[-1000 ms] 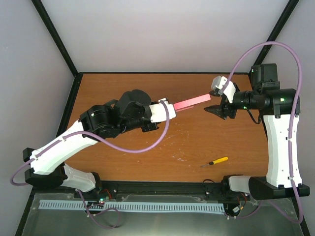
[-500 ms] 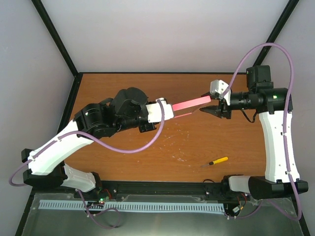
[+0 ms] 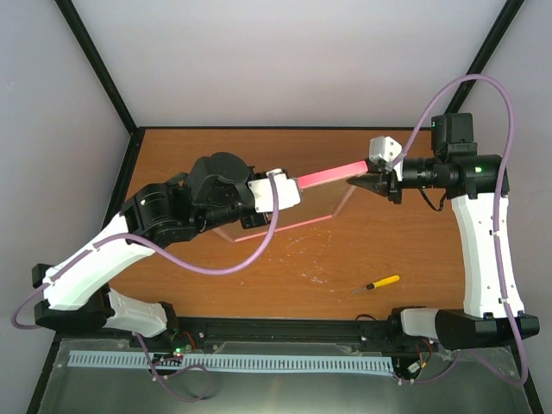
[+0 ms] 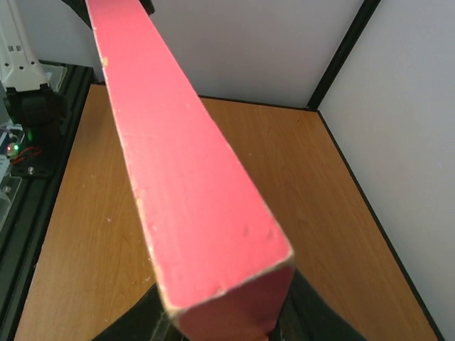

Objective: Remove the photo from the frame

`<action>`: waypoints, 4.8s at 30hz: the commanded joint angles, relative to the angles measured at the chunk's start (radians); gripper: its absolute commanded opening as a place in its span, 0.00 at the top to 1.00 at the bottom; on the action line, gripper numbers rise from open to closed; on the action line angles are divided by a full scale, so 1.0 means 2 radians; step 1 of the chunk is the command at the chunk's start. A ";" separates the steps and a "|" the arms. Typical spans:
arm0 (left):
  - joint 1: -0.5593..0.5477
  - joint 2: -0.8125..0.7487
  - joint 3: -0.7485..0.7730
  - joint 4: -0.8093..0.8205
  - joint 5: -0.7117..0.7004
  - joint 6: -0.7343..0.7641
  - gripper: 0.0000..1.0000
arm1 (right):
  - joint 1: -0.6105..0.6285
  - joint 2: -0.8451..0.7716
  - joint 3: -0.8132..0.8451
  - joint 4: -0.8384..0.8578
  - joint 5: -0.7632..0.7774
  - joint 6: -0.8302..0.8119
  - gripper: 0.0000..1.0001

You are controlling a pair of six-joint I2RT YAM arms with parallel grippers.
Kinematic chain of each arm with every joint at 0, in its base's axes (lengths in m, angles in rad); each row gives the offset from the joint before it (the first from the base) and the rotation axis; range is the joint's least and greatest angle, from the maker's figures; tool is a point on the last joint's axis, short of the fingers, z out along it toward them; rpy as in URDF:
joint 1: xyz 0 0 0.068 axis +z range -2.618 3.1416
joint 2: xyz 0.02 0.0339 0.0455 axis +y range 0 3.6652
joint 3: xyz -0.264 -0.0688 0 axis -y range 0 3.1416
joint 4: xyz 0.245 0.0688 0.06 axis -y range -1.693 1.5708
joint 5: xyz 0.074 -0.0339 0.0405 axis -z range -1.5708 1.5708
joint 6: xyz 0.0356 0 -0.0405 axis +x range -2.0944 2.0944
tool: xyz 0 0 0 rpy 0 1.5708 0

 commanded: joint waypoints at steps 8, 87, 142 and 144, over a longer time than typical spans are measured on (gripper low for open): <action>0.000 -0.095 -0.080 0.262 -0.102 0.035 0.19 | 0.003 -0.003 -0.027 0.042 -0.040 0.130 0.97; 0.273 -0.005 -0.541 0.324 0.086 -0.578 0.12 | -0.090 0.486 0.041 0.205 0.230 0.466 0.50; 0.155 -0.046 -0.597 0.469 0.209 -0.556 0.35 | 0.196 -0.107 -0.586 0.201 0.568 -0.078 0.58; 0.155 -0.046 -0.597 0.466 0.203 -0.554 0.35 | 0.200 -0.102 -0.589 0.202 0.567 -0.078 0.60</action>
